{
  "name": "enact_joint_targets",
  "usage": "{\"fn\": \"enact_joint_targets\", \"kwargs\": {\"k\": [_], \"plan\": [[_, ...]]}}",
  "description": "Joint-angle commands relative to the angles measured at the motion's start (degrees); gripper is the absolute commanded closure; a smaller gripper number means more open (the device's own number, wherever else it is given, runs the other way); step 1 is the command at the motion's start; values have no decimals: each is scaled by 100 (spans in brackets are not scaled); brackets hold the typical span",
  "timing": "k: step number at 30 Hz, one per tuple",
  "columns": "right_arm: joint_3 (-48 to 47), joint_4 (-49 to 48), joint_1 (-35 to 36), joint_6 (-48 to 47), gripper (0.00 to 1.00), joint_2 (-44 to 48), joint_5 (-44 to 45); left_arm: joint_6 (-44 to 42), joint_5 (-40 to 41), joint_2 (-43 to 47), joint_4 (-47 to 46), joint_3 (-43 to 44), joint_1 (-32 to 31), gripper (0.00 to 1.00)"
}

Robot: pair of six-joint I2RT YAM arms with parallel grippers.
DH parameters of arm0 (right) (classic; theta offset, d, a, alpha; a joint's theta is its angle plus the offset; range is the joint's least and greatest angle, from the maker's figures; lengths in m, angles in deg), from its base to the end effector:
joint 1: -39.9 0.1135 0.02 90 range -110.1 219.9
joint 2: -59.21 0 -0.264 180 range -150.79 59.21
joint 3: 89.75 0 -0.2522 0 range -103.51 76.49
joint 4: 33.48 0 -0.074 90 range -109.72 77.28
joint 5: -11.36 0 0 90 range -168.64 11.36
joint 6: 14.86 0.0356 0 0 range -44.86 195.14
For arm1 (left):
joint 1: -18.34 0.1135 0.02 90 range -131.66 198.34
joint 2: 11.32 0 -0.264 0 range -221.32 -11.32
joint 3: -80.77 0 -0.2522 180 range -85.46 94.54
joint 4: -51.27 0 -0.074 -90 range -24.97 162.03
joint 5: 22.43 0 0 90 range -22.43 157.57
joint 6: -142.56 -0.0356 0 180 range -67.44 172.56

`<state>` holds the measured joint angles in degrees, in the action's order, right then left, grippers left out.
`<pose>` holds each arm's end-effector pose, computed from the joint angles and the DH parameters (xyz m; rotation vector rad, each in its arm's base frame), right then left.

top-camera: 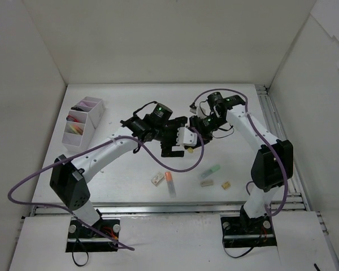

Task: Sort the stationery into containers
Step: Pick up the stationery from the center of the board, then place the stationery in the storage box.

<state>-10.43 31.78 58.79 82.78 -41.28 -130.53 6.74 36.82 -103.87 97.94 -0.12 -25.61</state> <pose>0.3322 0.1433 0.2869 -0.5351 2.5693 1.3680 0.2482 -0.2645 0.3387 1.7526 1.3607 -0.5884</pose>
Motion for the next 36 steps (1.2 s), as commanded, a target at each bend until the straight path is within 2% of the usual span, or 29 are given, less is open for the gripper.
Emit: {"fn": "enact_joint_targets", "kwargs": {"k": [1,4,5,7,10,11,13,14,16,17,18,22,23,25,29,30,31,33,36], "plan": [[-431,272,96,141,97,-5,-637,-506,-318,-69,199,491,-131,1],[-633,263,150,194,97,-146,-611,-498,-292,-193,137,589,-202,11],[-677,263,158,212,97,-173,-663,-489,-275,-210,111,606,-255,19],[-791,255,184,255,97,-243,-629,-402,-222,-272,58,659,-308,27],[-923,246,202,361,98,-331,-365,-252,-161,-342,-29,738,-308,47],[-950,228,211,387,98,-349,-373,-173,-134,-360,-65,747,-308,58],[-1012,185,229,440,98,-384,-374,-50,-20,-430,-153,817,-308,73],[-1020,141,220,484,98,-393,-365,81,7,-456,-188,844,-308,88],[-1047,-61,229,642,98,-401,-417,152,60,-509,-258,905,-308,90],[-1082,-97,237,668,98,-419,-461,161,51,-527,-276,905,-308,97],[-1152,-132,246,695,98,-419,-479,188,59,-544,-337,897,-308,100],[-1372,-220,238,730,94,-472,-514,223,121,-562,-486,844,-308,100],[-1433,-220,246,739,91,-480,-514,258,121,-536,-539,853,-256,100],[-1600,-246,237,739,73,-542,-601,407,-19,-501,-618,861,-97,100],[-1942,-544,71,984,47,-551,-699,767,-335,-229,-1056,678,350,100],[-2004,-676,-17,1037,19,-533,-664,855,-353,-167,-1163,625,456,100],[-2048,-738,-52,1090,2,-516,-594,1004,-354,-45,-1259,563,657,100],[-2163,-861,-254,1196,2,-402,-445,1154,-345,79,-1558,370,913,100],[-2119,-1001,-553,1328,2,-209,-58,1908,-117,299,-2322,-8,1536,100]]}}
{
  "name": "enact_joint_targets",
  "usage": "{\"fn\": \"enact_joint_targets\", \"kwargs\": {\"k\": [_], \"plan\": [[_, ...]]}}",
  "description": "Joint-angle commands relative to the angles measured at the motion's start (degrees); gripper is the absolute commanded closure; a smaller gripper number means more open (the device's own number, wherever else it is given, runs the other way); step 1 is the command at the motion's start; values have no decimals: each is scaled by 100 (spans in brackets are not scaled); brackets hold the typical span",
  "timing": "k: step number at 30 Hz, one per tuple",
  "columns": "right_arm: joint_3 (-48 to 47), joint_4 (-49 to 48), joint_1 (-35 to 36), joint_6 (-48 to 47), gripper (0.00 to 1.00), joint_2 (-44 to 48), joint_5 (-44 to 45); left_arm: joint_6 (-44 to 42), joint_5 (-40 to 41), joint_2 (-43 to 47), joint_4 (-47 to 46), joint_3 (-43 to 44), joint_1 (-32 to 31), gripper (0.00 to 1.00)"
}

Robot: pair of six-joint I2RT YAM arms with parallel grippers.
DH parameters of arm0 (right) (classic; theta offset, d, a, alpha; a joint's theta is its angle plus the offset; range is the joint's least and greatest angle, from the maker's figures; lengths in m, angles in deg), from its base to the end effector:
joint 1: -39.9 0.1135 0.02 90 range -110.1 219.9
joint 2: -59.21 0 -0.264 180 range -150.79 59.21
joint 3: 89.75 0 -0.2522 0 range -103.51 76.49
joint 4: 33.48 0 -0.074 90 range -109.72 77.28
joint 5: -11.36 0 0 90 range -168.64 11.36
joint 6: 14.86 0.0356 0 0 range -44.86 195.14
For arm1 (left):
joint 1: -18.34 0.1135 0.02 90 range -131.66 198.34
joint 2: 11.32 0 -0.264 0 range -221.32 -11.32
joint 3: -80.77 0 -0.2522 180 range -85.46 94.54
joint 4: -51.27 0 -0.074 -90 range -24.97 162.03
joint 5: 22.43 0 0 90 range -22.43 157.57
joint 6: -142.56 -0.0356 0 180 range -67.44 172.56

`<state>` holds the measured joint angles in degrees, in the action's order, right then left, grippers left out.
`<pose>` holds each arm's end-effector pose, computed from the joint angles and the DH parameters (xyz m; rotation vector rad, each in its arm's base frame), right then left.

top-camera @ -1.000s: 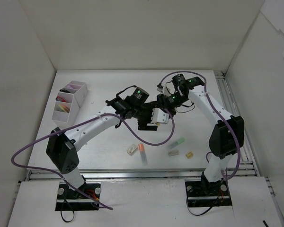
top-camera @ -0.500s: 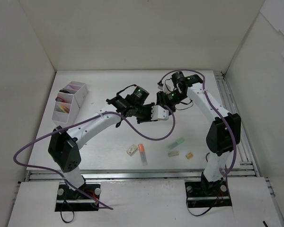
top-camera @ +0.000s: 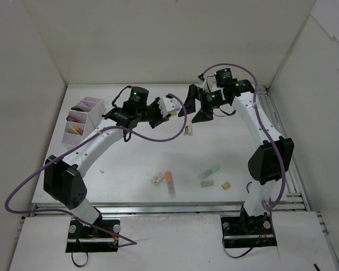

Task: Sort the stationery into containers
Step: Place the stationery in the storage box.

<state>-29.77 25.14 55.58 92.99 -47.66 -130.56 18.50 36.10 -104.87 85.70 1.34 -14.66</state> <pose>0.3867 0.1377 0.3551 -0.4174 2.3227 1.3522 0.3080 -0.2222 0.3598 1.3814 1.4686 -0.5487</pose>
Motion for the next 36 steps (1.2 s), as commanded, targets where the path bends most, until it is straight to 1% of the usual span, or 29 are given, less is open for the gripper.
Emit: {"fn": "enact_joint_targets", "kwargs": {"k": [1,2,3,4,5,8,9,11,12,13,14,17,18,20,21,24,26,29,31,36], "plan": [[-159,-364,-284,333,2,482,154,1204,86,461,-1282,-216,617,100],[-28,-399,-450,368,2,552,295,1444,262,487,-1598,-304,967,100],[43,-469,-504,386,2,658,453,1690,777,479,-1766,-339,1153,100],[122,-504,-566,395,2,728,768,1988,1113,435,-1950,-357,1329,100],[271,-548,-653,421,2,833,902,2470,1760,400,-2266,-331,1687,100],[491,-689,-768,395,2,940,1272,3262,2485,120,-2531,-78,2199,100],[518,-724,-812,386,2,983,1385,3483,2887,32,-2515,46,2488,100],[571,-742,-909,378,2,984,1491,3704,3119,-285,-2497,388,2701,100],[588,-768,-918,377,2,993,1622,3862,3659,-381,-2489,468,2850,100],[623,-777,-953,386,2,984,1685,3907,3926,-609,-2515,652,2903,100],[650,-795,-962,386,2,966,1737,3977,4459,-750,-2419,793,2904,100],[711,-821,-1058,404,2,957,1974,4345,5121,-1321,-2094,1310,3044,100],[738,-830,-1058,404,2,931,2036,4416,5185,-1323,-1928,1374,3123,100],[773,-839,-1111,404,2,905,2124,4575,5386,-1568,-2005,1462,3194,100],[791,-830,-1120,421,2,887,2177,4784,5501,-1743,-1988,1506,3255,100],[835,-847,-1146,413,2,843,2186,5058,5633,-1972,-1944,1647,3395,100],[870,-847,-1129,395,2,843,2195,5251,5598,-2000,-2188,1542,3457,100],[949,-848,-1155,369,2,869,2353,5296,5843,-2000,-2470,1339,3458,100],[1019,-856,-1181,351,2,904,2388,5348,6002,-2035,-2488,1321,3458,100],[1133,-856,-1208,342,2,966,2459,5366,6020,-2044,-2497,1199,3510,100]]}}
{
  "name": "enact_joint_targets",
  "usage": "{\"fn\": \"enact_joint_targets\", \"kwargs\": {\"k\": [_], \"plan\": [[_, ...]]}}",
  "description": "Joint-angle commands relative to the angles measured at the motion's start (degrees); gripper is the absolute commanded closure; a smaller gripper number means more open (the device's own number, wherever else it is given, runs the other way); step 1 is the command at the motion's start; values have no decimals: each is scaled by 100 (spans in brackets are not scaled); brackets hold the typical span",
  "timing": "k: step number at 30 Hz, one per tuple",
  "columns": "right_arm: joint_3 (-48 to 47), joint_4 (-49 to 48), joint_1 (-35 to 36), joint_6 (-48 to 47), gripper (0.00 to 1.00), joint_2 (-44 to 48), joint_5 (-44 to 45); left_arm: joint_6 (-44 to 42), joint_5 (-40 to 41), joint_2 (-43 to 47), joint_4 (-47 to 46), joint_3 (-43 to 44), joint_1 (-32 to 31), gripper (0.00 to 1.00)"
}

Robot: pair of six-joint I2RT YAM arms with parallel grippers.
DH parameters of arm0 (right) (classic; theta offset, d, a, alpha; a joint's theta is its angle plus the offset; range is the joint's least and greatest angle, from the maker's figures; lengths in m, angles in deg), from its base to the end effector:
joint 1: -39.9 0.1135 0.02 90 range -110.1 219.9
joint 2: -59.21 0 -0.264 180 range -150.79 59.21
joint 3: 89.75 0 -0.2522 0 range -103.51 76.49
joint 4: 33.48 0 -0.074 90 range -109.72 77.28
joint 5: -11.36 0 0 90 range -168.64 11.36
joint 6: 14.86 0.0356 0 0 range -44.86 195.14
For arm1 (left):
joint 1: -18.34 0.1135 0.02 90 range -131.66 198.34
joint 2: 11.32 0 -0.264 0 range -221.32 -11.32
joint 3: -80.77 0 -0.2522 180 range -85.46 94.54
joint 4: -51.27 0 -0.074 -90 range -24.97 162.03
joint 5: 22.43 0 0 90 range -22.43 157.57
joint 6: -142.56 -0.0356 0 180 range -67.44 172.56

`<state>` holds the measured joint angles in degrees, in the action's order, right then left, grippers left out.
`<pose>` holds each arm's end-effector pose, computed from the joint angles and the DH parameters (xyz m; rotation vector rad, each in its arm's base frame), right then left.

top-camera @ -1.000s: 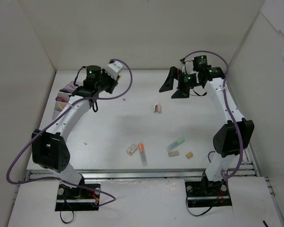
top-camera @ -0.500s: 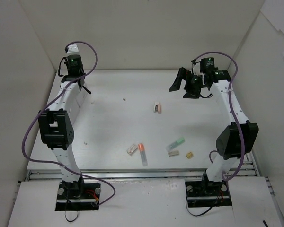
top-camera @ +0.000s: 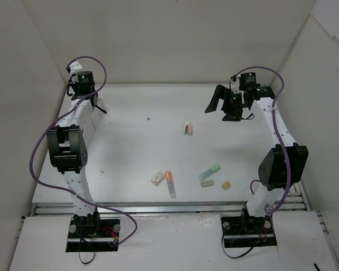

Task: Sort the stationery into containers
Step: Place the stationery in the storage box.

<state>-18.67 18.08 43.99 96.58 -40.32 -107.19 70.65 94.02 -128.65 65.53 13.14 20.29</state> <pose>0.3883 0.0448 0.3443 0.0909 2.3263 0.8007 0.4916 0.0326 0.2914 -0.6266 1.7696 0.2462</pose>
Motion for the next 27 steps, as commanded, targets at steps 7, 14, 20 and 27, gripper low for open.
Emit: {"fn": "enact_joint_targets", "kwargs": {"k": [7,14,20,27], "plan": [[137,-150,-41,28,2,354,157,230,211,396,-708,-219,68,100],[252,-168,-49,54,2,513,263,318,132,440,-980,-430,68,100],[348,-185,-49,63,2,557,307,362,114,458,-1077,-500,68,100],[366,-212,-41,54,2,557,368,362,123,466,-1121,-588,68,100]]}}
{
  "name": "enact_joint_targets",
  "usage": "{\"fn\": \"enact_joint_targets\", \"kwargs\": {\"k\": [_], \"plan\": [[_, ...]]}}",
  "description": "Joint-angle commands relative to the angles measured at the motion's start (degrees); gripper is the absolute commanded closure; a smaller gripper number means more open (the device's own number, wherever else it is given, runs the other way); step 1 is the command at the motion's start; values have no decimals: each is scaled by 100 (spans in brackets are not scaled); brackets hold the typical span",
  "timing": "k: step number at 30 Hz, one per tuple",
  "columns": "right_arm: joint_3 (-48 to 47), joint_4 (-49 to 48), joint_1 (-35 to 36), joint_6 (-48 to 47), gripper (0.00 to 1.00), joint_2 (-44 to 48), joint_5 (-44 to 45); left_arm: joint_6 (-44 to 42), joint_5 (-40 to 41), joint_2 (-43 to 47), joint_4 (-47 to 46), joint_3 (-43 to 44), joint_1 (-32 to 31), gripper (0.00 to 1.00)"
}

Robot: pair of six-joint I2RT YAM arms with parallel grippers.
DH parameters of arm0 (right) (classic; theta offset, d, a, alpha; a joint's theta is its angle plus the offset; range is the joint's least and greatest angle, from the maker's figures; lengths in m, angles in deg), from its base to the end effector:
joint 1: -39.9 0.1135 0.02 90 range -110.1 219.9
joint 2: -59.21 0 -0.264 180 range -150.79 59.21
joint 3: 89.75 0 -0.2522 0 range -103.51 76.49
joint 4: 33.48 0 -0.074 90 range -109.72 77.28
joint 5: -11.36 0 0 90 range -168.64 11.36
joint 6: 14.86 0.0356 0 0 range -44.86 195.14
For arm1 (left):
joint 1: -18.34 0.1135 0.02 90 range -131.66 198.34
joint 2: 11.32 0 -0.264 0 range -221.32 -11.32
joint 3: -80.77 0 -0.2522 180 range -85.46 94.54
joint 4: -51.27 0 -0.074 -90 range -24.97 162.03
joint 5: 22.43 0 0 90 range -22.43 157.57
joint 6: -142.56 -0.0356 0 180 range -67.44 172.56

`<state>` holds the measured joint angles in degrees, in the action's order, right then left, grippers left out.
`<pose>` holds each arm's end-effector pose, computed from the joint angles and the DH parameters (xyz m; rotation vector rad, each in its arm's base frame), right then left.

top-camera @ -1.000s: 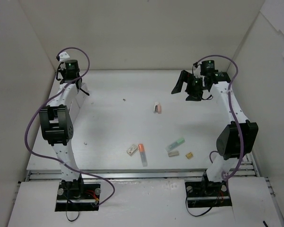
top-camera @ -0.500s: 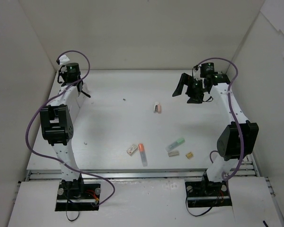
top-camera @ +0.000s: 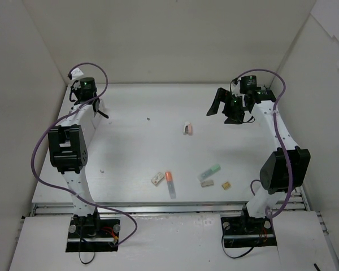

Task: Sort the stationery into containers
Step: Place the stationery in the storage box.

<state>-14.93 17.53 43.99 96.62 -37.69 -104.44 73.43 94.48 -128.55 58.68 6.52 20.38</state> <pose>0.3771 0.0425 0.3399 0.1213 2.3375 0.7457 0.4871 0.0335 0.2638 -0.6748 1.7434 0.2195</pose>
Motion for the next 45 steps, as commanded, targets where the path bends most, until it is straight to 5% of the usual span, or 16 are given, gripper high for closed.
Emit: {"fn": "enact_joint_targets", "kwargs": {"k": [1,45], "plan": [[1,-157,-49,50,2,295,93,85,77,464,-437,65,59,100],[159,-544,-41,-47,2,189,286,146,-134,359,-719,-155,59,100]]}}
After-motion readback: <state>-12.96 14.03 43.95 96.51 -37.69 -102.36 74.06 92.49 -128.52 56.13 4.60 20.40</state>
